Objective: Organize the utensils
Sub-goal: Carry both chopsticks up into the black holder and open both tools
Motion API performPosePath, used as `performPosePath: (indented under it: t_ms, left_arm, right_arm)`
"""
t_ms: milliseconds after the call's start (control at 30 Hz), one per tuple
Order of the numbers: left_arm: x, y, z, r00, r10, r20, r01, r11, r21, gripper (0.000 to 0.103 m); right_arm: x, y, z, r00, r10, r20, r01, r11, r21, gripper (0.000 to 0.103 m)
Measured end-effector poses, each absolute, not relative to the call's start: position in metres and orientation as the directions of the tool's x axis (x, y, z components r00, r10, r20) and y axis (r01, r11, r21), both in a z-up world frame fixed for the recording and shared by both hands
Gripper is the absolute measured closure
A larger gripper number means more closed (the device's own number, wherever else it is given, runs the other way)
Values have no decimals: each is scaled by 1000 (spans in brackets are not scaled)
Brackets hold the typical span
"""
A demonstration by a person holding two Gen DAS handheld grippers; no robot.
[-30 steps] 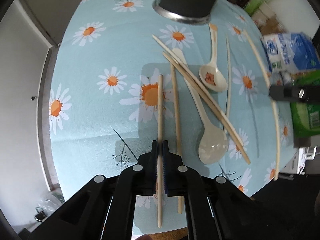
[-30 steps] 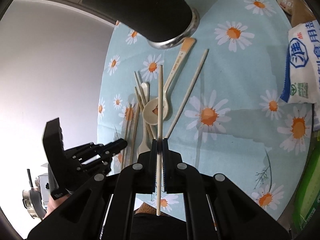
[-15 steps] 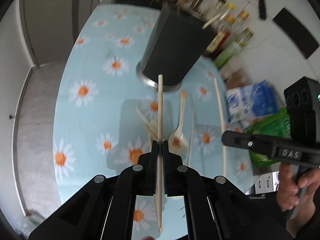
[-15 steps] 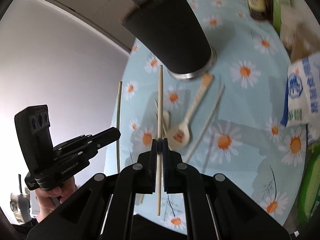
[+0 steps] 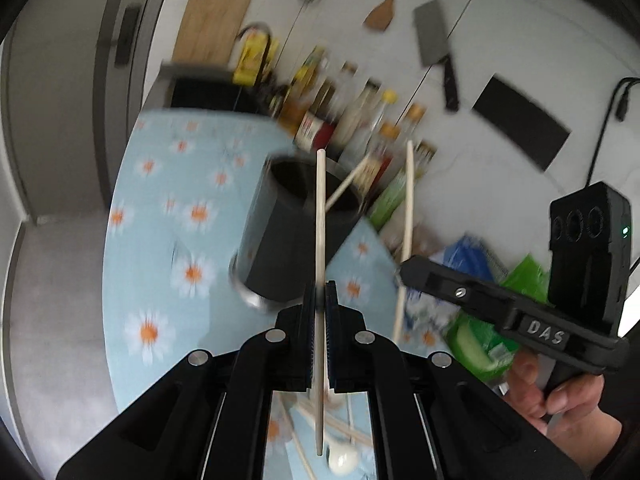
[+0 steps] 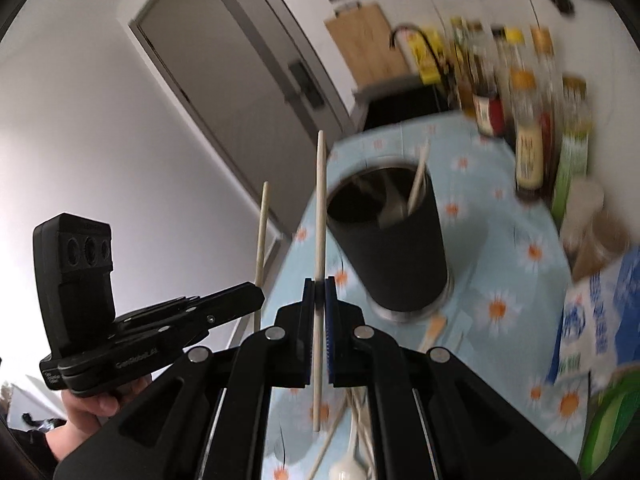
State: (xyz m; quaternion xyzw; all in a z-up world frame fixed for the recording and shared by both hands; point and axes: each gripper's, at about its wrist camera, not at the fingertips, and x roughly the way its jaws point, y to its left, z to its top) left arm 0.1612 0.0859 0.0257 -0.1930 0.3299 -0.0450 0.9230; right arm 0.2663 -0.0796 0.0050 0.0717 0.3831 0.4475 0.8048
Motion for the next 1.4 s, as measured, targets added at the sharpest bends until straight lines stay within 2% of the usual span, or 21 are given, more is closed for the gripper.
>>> performPosePath:
  t_ms: [433, 633, 933, 1300, 1367, 1400]
  left_arm:
    - [200, 105, 85, 951, -131, -279, 25, 936, -352, 99]
    - [223, 111, 91, 977, -97, -188, 30, 943, -332, 99]
    - [254, 119, 71, 982, -74, -173, 10, 938, -346, 99]
    - [265, 114, 35, 963, -95, -253, -1, 935, -355, 99]
    - [263, 113, 31, 958, -105, -267, 1, 932, -363, 98]
    - [262, 112, 31, 956, -108, -272, 3, 932, -362, 98]
  right_arm:
    - [324, -68, 51, 487, 788, -377, -678, 613, 406, 97]
    - [346, -63, 59, 521, 790, -324, -680, 613, 401, 97]
    - [373, -55, 48, 547, 780, -305, -668, 626, 403, 97]
    - [378, -51, 27, 537, 767, -351, -659, 641, 393, 97]
    - [376, -51, 25, 533, 763, -364, -653, 645, 395, 95]
    - [375, -52, 24, 530, 765, -365, -652, 643, 401, 90]
